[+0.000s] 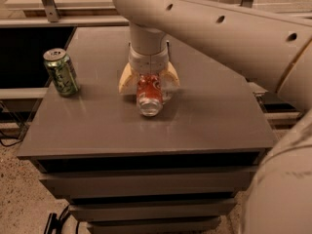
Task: Place coke can upright
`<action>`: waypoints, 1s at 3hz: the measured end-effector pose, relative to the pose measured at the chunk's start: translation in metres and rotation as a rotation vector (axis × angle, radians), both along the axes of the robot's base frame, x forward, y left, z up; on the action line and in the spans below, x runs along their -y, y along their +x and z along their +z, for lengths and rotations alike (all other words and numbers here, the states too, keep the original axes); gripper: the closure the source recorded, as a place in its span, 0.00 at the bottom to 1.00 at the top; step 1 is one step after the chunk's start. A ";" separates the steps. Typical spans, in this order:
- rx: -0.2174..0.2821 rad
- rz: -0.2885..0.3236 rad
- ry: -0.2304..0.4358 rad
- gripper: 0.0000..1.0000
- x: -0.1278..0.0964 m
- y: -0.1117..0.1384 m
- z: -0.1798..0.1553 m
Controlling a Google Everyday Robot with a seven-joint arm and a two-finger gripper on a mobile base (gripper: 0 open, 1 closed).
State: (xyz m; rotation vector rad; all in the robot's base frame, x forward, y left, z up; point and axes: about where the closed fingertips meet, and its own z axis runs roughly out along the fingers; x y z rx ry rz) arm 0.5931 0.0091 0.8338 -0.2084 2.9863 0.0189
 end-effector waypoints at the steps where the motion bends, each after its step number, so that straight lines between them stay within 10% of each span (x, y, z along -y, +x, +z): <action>1: -0.010 0.014 -0.009 0.42 0.002 -0.001 0.000; 3: -0.004 0.081 0.061 0.87 0.008 -0.006 0.007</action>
Offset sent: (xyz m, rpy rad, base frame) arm -0.0058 -0.0058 0.0042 0.0066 0.0320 0.0646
